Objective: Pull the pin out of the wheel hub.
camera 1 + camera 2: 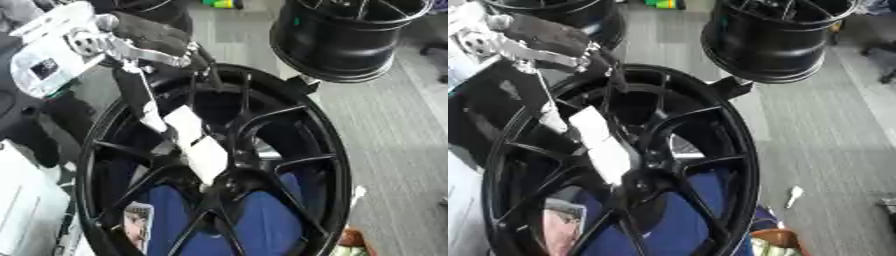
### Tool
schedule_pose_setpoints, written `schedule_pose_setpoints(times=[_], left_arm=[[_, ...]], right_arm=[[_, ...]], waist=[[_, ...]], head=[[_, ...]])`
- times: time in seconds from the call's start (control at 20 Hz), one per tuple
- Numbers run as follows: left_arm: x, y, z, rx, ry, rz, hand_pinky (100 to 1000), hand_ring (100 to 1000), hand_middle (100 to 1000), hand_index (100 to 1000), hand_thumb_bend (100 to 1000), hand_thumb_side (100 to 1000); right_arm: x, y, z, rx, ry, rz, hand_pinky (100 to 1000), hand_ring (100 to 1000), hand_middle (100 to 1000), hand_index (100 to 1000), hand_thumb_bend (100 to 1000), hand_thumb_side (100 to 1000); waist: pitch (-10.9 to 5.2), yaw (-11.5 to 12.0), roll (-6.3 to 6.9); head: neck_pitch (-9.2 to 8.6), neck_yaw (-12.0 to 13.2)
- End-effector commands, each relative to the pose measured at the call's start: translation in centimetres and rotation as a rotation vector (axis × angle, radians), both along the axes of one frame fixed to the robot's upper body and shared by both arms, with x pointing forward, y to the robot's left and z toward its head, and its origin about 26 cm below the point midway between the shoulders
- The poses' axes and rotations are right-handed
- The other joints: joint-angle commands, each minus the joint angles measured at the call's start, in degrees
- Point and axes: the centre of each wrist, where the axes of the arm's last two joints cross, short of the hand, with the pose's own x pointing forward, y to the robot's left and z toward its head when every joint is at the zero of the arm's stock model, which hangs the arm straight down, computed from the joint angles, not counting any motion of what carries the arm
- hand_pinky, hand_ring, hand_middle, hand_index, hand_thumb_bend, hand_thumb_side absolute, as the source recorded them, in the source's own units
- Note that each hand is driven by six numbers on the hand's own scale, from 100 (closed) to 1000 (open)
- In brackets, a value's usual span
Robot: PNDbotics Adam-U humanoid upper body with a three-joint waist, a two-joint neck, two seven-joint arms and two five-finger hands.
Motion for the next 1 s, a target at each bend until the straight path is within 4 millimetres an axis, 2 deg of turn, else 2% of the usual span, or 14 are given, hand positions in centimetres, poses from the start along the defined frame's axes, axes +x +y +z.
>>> schedule_pose_setpoints(times=[0.05,0.6,1.0], left_arm=[[0.3,1.1,0.5,0.286,-0.016,-0.159,783,784,737,856,612,363],[0.8,1.3,-1.1,0.272,0.044,-0.14,769,770,722,848,525,379],[0.2,1.0,-0.6,0.241,0.055,-0.159,767,765,715,843,503,393]], right_arm=[[-0.1,0.0,0.8,-0.01,-0.028,0.002,861,716,685,707,100,527],[-0.1,0.0,0.7,0.002,-0.034,0.001,861,716,685,705,100,527],[-0.1,0.0,0.5,0.01,-0.034,-0.01,861,717,684,705,100,528]], waist=[[-0.76,-0.09,-0.1],[-0.66,-0.26,-0.21],[-0.67,-0.2,-0.09]], head=[[-0.17,0.09],[-0.35,0.26],[-0.55,0.26]])
